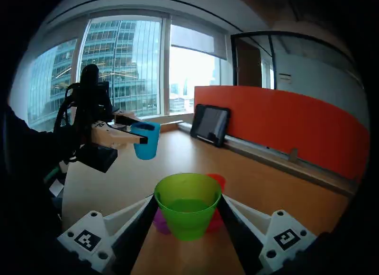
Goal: Pour water
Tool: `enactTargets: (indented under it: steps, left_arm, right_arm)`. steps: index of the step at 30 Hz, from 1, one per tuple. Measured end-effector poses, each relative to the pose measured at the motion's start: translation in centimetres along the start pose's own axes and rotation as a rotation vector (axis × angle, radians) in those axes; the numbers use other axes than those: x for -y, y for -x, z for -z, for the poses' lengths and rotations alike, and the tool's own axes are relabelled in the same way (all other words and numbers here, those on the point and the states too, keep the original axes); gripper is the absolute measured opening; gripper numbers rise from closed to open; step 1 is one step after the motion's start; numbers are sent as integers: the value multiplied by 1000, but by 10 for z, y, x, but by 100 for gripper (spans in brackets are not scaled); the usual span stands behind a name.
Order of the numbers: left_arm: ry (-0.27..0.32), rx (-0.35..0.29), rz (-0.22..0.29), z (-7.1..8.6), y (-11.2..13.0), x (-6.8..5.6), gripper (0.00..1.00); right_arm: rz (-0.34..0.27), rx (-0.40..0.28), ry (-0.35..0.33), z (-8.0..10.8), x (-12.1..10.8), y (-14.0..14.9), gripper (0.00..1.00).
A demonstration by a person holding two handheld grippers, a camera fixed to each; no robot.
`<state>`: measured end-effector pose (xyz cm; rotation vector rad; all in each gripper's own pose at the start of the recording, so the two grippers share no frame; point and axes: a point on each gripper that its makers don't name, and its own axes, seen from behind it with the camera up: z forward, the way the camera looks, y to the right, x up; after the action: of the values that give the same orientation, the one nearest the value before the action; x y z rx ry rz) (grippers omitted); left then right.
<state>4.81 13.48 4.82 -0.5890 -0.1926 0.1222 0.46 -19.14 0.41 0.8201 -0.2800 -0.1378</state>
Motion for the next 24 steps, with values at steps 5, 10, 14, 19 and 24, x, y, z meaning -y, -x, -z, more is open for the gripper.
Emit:
enactTargets:
  steps: [5,10,14,19,24]
  left_arm:
    - [19,53,-9,-6,27,-8,89]
    - [37,99,-26,-11,49,-17,88]
    - [57,138,-36,-15,65,-25,89]
    - [84,191,-44,-16,87,-35,89]
    - [110,257,-60,-17,110,-41,89]
  right_arm:
    - [-3,40,-1,0,-1,16,91]
    - [-8,77,-1,0,-4,31,91]
    - [-16,105,-3,0,-5,43,91]
    - [-22,138,-6,-3,-7,58,91]
    - [-29,164,-11,-6,-7,70,91]
